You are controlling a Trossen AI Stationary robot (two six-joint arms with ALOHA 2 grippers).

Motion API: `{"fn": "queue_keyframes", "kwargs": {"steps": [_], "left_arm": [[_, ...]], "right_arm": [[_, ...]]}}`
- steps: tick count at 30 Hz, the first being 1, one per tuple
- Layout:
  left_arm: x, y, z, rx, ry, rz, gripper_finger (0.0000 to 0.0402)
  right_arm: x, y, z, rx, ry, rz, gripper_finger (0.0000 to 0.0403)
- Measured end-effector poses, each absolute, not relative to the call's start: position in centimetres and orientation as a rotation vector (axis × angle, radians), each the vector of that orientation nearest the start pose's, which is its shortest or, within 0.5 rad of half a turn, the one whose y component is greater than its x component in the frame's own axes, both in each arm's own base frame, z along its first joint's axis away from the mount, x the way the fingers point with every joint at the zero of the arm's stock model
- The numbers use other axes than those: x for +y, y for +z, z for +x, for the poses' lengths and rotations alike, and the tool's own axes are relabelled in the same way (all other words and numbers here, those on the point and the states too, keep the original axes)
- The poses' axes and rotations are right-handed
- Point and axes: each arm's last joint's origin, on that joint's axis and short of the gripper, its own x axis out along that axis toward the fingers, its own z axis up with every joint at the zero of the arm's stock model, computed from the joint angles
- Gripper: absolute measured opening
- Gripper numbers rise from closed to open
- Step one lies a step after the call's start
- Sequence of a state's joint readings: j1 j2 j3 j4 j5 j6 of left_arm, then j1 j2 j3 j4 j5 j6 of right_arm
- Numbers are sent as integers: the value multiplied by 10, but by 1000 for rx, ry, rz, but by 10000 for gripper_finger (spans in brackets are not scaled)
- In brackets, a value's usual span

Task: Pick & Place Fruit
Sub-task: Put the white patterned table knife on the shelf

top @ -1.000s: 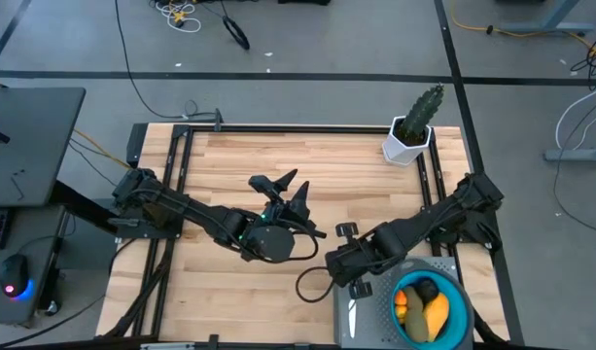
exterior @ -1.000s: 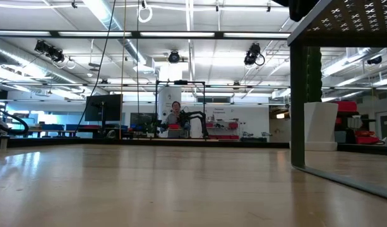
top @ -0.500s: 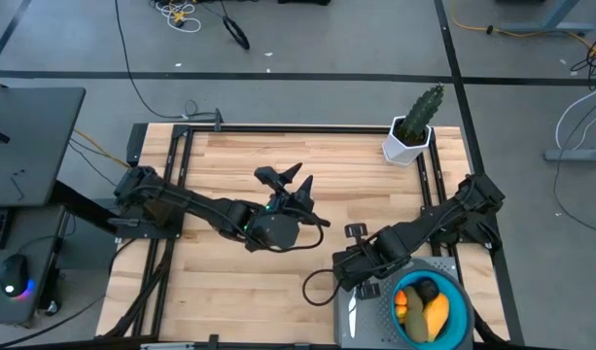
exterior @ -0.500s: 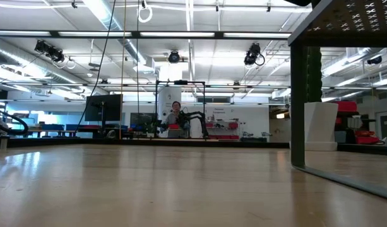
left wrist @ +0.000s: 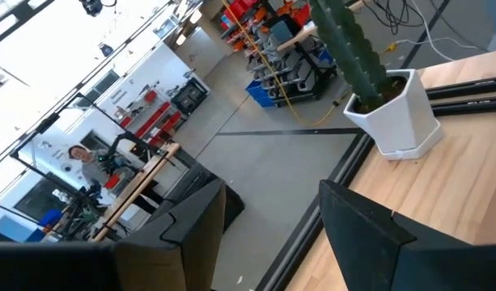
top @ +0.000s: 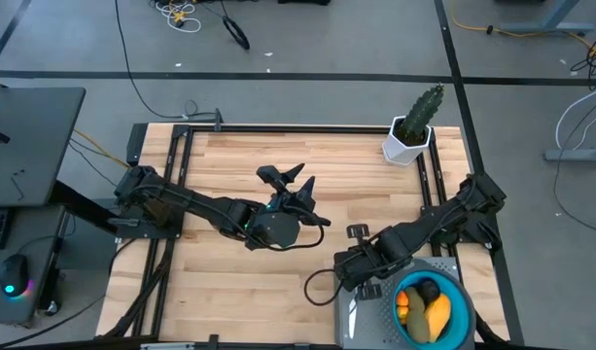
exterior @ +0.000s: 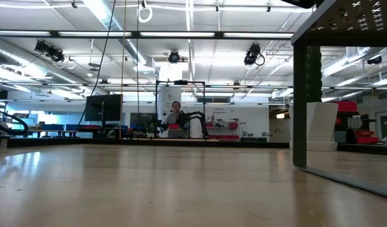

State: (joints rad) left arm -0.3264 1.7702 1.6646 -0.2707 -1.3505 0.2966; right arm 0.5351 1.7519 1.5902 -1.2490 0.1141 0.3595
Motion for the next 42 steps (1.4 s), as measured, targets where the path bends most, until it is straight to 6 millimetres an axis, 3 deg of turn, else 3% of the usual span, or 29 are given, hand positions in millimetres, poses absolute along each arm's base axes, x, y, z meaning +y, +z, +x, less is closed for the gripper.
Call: {"fn": "queue_keyframes", "kwargs": {"steps": [10, 24, 33, 42], "left_arm": [[-98, 369, 380, 414, 971, 560, 208], [-98, 369, 380, 410, 972, 556, 208], [-100, 372, 382, 388, 907, 538, 208], [-100, 372, 383, 386, 908, 536, 208]], "right_arm": [[176, 304, 289, 1344, 162, -127, 48], [195, 307, 290, 1221, 240, -137, 48], [215, 290, 291, 1248, 271, -185, 48], [221, 289, 287, 1255, 282, -204, 48]]}}
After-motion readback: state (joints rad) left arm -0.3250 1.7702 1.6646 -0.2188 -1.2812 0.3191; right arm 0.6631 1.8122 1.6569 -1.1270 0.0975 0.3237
